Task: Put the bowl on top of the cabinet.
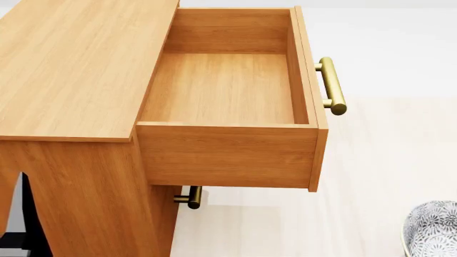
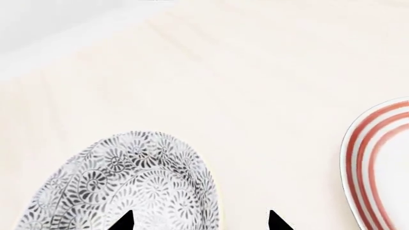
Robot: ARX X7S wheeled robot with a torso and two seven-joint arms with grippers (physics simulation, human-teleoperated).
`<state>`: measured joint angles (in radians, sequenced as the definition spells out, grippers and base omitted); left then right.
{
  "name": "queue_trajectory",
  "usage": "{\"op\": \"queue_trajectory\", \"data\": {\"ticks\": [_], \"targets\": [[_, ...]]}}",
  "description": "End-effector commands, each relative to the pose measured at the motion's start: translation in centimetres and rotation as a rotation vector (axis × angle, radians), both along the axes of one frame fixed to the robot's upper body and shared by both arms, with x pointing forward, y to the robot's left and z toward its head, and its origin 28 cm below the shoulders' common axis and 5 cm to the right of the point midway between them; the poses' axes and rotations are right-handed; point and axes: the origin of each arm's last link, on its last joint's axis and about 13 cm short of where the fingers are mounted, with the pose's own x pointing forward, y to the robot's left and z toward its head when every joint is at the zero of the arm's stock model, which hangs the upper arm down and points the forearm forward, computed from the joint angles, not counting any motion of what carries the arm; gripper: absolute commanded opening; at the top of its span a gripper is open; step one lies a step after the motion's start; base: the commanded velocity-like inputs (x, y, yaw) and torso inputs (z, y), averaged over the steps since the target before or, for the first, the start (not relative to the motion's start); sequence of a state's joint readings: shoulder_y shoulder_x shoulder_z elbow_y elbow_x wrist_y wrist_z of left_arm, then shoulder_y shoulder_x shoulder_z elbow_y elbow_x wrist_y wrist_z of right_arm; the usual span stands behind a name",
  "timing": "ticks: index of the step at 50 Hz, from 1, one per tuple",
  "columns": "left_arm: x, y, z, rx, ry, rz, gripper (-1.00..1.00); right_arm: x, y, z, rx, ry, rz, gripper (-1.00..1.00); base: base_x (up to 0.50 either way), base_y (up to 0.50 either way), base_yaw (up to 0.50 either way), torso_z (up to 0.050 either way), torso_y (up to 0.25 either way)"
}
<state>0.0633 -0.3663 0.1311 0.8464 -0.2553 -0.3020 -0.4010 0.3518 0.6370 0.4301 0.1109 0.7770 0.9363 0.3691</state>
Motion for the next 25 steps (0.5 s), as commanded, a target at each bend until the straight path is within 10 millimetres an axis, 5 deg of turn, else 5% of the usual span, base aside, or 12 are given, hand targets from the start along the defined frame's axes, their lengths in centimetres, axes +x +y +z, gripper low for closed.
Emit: {"op": "queue_trajectory", "data": {"ticks": [1, 25], "targets": [[0.1, 0.0, -0.1, 0.002, 0.005, 0.002, 1.0, 0.3, 0.2, -1.0, 0.051, -0.031, -0.013, 1.0, 0.0, 0.0, 0.0, 0.0, 0.0], [0.3, 0.1, -0.4, 0.001, 0.011, 0.004, 1.0, 0.9, 0.4, -3.0, 0.101, -0.021, 0.002, 1.0, 0.0, 0.0, 0.0, 0.0, 0.0]]}}
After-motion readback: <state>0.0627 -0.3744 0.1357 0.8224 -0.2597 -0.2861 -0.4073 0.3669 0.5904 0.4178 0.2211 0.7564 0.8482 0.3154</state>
